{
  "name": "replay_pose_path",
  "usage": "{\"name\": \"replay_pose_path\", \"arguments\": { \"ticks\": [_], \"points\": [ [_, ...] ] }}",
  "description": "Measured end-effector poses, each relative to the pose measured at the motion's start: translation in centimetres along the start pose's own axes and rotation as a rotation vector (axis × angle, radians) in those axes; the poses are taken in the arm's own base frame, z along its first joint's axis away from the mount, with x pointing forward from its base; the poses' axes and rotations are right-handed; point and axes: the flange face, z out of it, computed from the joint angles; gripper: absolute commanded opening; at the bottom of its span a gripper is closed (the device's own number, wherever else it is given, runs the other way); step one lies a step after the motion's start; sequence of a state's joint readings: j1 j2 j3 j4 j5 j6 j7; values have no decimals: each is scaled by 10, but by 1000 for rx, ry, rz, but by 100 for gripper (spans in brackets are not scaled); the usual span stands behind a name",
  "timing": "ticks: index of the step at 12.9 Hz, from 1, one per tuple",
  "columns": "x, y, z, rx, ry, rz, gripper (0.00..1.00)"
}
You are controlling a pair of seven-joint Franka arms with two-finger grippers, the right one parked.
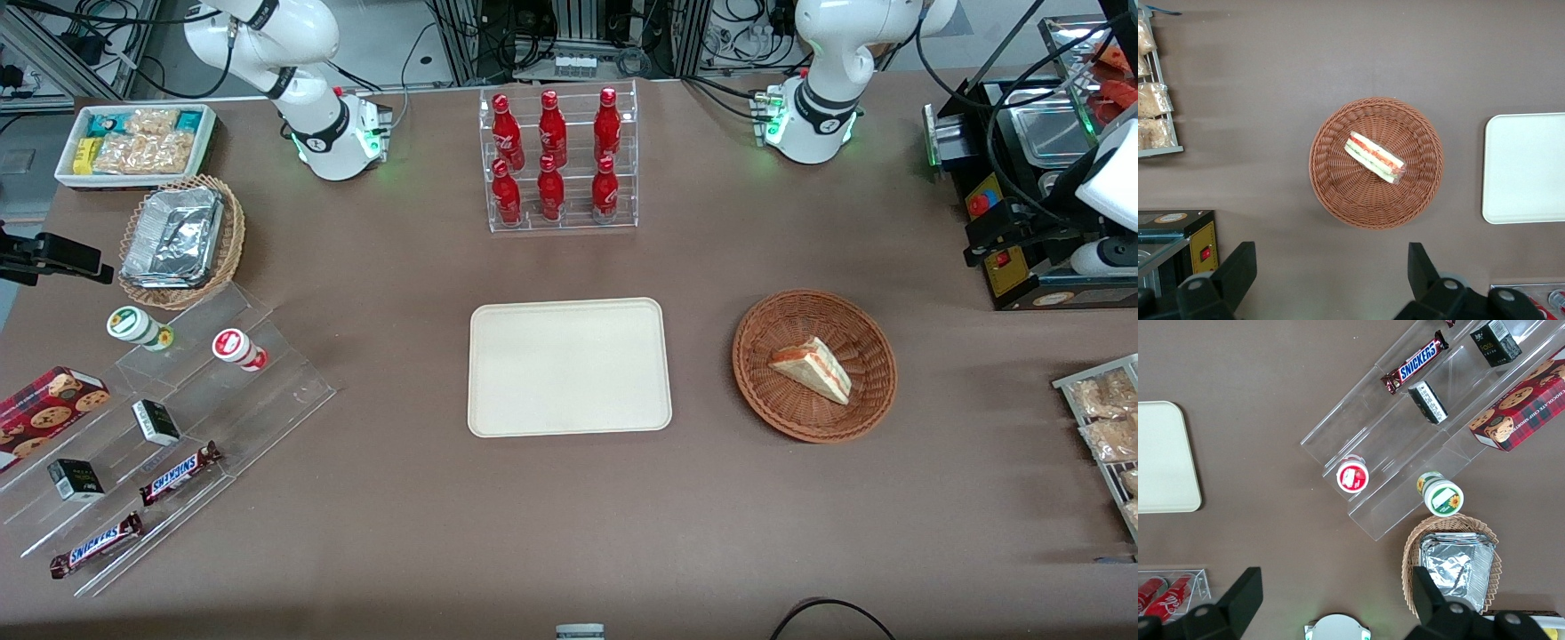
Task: Place sandwich from basket to tray
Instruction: 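Move the left gripper over the wrapped sandwich in the wicker basket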
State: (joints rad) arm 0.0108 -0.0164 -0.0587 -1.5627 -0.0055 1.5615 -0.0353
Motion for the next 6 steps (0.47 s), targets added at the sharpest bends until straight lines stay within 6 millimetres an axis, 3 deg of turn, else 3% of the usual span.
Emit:
{"name": "replay_pose_path", "arguments": {
  "ticks": [2, 6],
  "points": [
    [0, 8, 0, 0, 0, 13, 100],
    [1, 5, 7, 0, -15, 6, 100]
  ]
}}
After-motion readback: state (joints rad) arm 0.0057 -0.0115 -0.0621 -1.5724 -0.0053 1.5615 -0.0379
